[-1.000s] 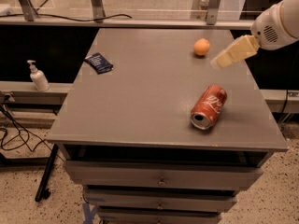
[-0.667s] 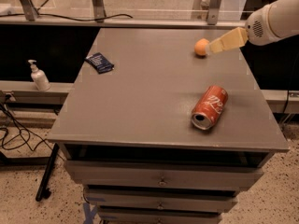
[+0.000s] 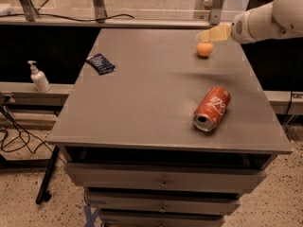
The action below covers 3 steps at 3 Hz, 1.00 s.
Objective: Move orange near rxbar blueberry
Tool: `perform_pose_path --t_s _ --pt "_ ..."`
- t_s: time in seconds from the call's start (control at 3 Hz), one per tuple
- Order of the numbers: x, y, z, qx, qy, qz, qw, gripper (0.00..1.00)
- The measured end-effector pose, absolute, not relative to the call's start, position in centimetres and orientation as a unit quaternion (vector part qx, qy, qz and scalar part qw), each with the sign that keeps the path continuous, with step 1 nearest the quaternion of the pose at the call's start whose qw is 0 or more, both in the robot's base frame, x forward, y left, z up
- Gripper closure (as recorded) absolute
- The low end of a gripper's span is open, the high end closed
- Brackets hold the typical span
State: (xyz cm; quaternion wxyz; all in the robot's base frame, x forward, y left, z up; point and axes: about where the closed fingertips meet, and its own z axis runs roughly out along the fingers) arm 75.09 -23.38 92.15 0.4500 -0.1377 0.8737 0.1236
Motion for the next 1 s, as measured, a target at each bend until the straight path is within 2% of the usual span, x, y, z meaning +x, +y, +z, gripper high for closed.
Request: perform_pose_path --t_s 1.0 --pt "80.7 -21.9 85.6 -0.226 0.851 0.125 0.458 0.00"
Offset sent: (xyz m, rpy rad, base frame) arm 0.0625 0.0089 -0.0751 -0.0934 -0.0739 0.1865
